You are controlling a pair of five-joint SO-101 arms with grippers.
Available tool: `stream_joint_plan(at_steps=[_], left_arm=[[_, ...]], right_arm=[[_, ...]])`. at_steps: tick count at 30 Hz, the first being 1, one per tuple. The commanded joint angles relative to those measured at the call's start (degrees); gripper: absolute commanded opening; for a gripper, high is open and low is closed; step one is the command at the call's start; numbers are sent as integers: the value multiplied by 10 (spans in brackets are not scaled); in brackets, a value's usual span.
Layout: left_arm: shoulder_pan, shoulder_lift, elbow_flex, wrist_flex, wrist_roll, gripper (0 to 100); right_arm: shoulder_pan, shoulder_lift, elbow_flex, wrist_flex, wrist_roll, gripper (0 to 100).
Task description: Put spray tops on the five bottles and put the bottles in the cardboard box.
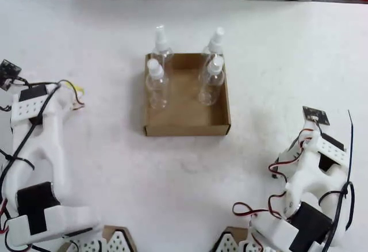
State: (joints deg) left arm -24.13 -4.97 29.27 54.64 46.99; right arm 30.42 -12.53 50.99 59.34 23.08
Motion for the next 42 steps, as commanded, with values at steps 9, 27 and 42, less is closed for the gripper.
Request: stream_joint_plan(at_steps=[9,27,42], left_arm=[[5,154,-135,40,6,257],[4,276,-248,43,-46,68],[75,262,-248,133,-399,24]], right_arm=[[3,-19,0,-11,25,16],[3,-19,4,-12,28,16],[3,-19,7,-12,29,16]])
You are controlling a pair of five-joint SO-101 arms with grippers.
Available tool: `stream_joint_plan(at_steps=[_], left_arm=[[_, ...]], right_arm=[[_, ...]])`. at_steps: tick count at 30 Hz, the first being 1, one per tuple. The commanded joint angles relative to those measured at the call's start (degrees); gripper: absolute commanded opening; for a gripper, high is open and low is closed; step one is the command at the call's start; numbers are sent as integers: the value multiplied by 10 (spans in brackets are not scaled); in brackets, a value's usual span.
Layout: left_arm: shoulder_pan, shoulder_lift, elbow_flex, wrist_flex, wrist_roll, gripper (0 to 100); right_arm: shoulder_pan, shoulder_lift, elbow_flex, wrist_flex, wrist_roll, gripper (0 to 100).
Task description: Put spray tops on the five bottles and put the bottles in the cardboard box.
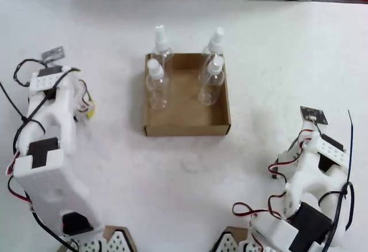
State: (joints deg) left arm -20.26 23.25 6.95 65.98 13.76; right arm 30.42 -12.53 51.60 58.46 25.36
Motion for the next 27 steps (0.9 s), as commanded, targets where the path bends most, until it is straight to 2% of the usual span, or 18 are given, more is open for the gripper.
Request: stream_joint_plan(at_steps=[1,5,9,11,17,27], left_arm=[[44,-31,-21,20,-95,24],[87,-88,31,16,-196,24],[131,-143,111,-29,-241,25],[145,-161,137,-37,-244,55],[158,-169,151,-35,-240,236],[158,-169,147,-38,-239,260]], right_arm=[[3,-19,1,-3,6,16],[3,-19,1,-3,6,16],[3,-19,1,-3,5,16],[3,-19,1,-3,5,16],[3,-19,1,-3,5,16],[3,-19,1,-3,5,16]])
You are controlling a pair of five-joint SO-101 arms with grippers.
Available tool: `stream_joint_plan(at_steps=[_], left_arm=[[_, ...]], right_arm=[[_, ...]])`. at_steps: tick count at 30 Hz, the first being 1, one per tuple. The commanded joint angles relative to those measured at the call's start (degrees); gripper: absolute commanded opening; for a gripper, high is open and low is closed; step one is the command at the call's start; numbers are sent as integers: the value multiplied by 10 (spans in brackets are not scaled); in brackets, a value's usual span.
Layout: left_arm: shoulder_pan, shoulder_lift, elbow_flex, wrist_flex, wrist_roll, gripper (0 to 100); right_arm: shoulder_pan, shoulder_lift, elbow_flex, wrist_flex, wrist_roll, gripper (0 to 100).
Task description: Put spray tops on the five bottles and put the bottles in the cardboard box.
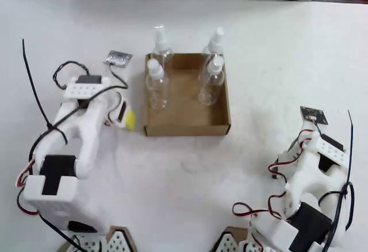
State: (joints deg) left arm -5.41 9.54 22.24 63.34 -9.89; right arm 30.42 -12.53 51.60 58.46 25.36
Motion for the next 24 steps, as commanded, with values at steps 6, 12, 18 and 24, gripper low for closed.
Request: stream_joint_plan(at_steps=[6,12,18,24], left_arm=[[5,-31,-2,-11,63,256],[5,-29,-2,-13,140,256],[6,-29,25,-56,169,255],[7,-29,29,-58,184,253]], right_arm=[[3,-19,2,-8,6,16],[3,-19,2,-11,6,16],[3,-19,2,-11,6,16],[3,-19,2,-11,6,16]])
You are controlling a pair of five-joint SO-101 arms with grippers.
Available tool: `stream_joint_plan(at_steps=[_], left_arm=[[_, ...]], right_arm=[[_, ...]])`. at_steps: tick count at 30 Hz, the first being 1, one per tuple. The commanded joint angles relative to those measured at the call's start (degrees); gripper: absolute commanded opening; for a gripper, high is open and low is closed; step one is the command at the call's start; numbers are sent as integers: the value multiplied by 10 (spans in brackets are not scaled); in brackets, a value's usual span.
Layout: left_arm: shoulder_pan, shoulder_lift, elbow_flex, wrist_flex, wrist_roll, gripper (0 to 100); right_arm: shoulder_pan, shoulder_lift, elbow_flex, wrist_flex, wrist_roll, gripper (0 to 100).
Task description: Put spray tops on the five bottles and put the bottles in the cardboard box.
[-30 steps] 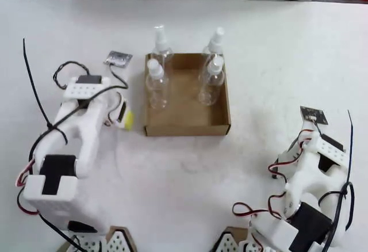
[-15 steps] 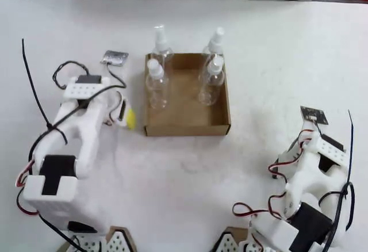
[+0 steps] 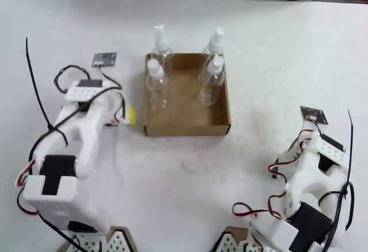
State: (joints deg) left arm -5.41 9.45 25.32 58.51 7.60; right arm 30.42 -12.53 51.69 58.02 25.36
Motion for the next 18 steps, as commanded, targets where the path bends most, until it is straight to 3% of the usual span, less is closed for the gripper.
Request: stream_joint_plan(at_steps=[1,6,12,18], left_arm=[[7,-28,-2,-12,9,242],[7,0,-15,-33,5,129],[5,64,-82,30,4,120],[5,53,-70,23,3,50]], right_arm=[[3,-19,1,-7,6,16],[4,-19,1,-7,6,16],[6,-19,1,-7,6,16],[7,-20,1,-7,4,16]])
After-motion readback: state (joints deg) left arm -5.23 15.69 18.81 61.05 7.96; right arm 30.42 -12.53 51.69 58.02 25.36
